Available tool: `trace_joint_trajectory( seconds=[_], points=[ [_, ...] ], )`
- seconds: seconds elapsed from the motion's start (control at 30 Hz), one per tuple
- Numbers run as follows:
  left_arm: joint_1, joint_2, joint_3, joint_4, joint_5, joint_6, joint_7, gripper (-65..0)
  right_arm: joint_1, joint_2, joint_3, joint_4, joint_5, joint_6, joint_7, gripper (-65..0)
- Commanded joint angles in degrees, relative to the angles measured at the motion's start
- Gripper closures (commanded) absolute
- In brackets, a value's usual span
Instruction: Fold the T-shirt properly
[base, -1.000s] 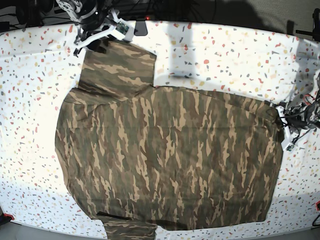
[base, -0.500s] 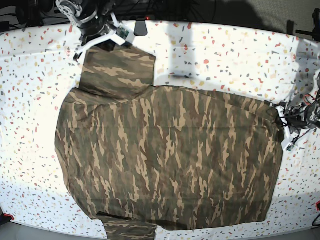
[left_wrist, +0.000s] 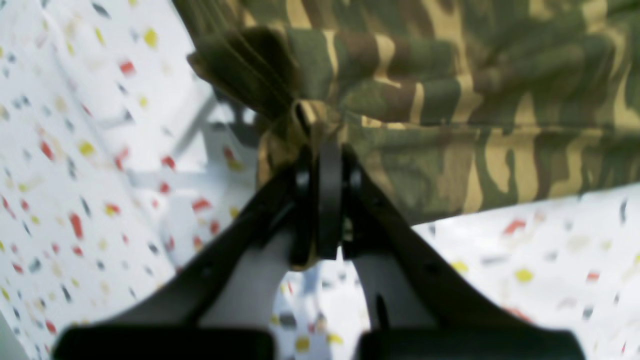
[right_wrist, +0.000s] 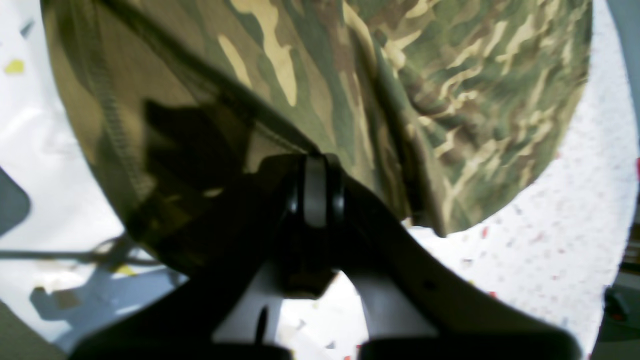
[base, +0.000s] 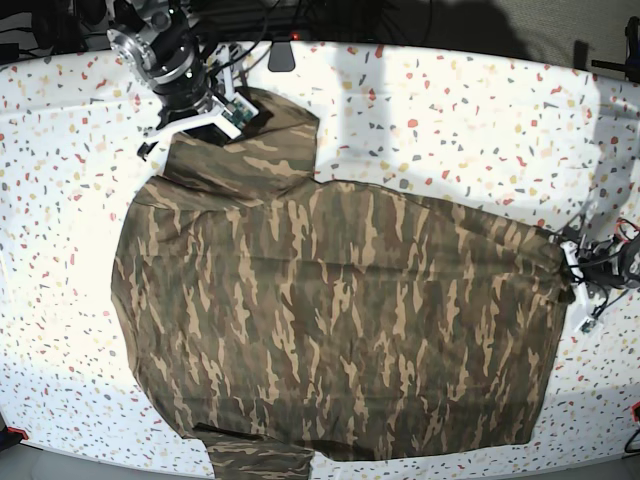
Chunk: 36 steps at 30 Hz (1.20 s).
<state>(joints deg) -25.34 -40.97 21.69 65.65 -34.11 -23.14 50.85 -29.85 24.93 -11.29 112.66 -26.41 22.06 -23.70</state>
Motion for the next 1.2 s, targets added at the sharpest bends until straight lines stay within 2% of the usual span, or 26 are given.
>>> trace_joint_trajectory(
  seconds=[0.0, 0.27, 0.37, 0.47, 0.63, 0.97, 1.1, 1.17],
  points=[
    [-1.25, -1.29, -0.7, 0.81, 0.0, -0.02, 0.31, 0.0, -0.15, 0.46, 0.17, 1.22, 0.31, -0.74, 0.57, 0.0],
    [-0.07, -1.25, -0.7, 0.79, 0.0, -0.04, 0.07, 0.0, -0.15, 0.48, 0.17, 1.22, 0.28, -0.72, 0.44, 0.0],
    [-0.04, -1.27, -0.7, 0.79, 0.02, -0.04, -0.2, -10.2, -0.15, 0.48, 0.17, 1.22, 0.28, -0.72, 0.44, 0.0],
    [-0.04, -1.27, -0.7, 0.79, 0.0, -0.04, -0.61, -15.1, -0.15, 0.48, 0.17, 1.22, 0.28, -0.72, 0.26, 0.0],
    [-0.02, -1.27, -0.7, 0.79, 0.02, -0.04, -1.2, -15.1, -0.15, 0.48, 0.17, 1.22, 0.28, -0.7, 0.07, 0.0],
    [2.64, -1.27, -0.7, 0.72, 0.79, -0.09, -6.86, -15.2, -0.15, 0.46, 0.17, 1.22, 0.28, -0.7, -0.81, 0.0],
    [5.35, -1.29, -0.7, 0.72, 6.97, -0.04, -9.99, -22.8, -0.15, 0.46, 0.17, 1.22, 0.28, -0.72, -0.79, 0.0],
    [5.49, -1.29, -0.7, 0.72, 7.58, -0.02, -10.21, -27.6, -0.15, 0.46, 0.17, 1.22, 0.28, -0.7, -0.81, 0.0]
  ],
)
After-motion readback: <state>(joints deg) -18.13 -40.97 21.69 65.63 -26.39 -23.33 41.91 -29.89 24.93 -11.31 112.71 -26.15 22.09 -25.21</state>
